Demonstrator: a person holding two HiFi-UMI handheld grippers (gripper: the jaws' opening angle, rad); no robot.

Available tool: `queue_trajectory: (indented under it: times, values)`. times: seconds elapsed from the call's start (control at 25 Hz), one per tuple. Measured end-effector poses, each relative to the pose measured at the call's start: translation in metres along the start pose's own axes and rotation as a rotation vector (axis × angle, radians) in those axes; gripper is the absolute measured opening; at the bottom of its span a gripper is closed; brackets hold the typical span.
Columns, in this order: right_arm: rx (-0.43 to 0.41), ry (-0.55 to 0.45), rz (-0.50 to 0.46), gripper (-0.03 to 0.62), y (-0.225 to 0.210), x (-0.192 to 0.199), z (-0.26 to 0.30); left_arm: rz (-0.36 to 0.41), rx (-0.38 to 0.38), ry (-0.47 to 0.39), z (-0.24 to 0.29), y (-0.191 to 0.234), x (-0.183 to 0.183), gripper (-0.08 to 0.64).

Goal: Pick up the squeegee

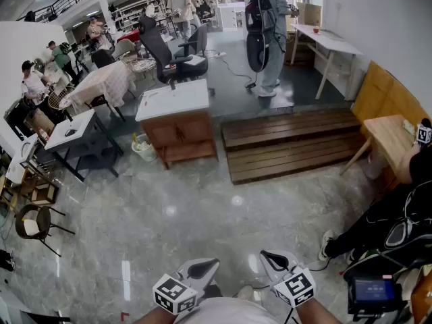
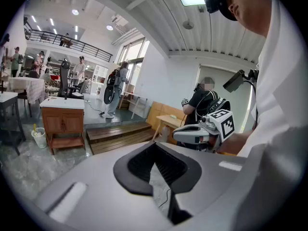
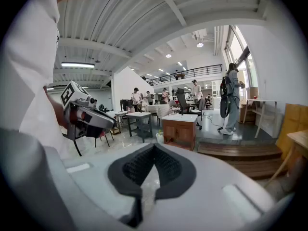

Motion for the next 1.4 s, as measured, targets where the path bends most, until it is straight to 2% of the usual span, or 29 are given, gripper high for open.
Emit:
queue_trajectory:
  times: [0.24,0.44,0.64,0.8,0.92,1.08,1.4]
  values:
    - [0.041,-0.007,-0.002,0.002,-0.022,-0.007,0.034,0.014,0.009,-0.018,0.015,0.042,-0.018,0.008]
    - [0.063,0.025,-0.009,0.002,-0.045,-0.014,0.068,0.014,0.039,-0.039,0.044,0.082,-0.034,0.008]
    - [0.095,0.067,-0.027,0.002,-0.048,-0.041,0.106,0.030,0.098,-0.073,0.050,0.121,-0.064,0.008]
    - [0.099,0.071,-0.070,0.002,-0.054,-0.074,0.163,0.022,0.096,-0.097,0.043,0.175,-0.085,0.008]
    - [0.072,0.057,-0.100,0.035,-0.048,-0.102,0.213,0.024,0.063,-0.118,0.024,0.221,-0.100,0.022]
    - [0.010,0.029,-0.140,0.041,-0.024,-0.134,0.285,0.009,0.001,-0.152,-0.012,0.285,-0.107,0.036]
    - [-0.142,0.024,-0.236,0.060,-0.007,-0.183,0.398,-0.094,-0.204,-0.258,-0.059,0.382,-0.117,0.065]
Point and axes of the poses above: the fingertips, and each gripper's own axes: z forward along the fingers, y to its left, x out of its underside, the point moved 2 cm from there along -z, backward along the fingers, and after that the axes turned 5 degrees about -z, right-handed, at the moved point
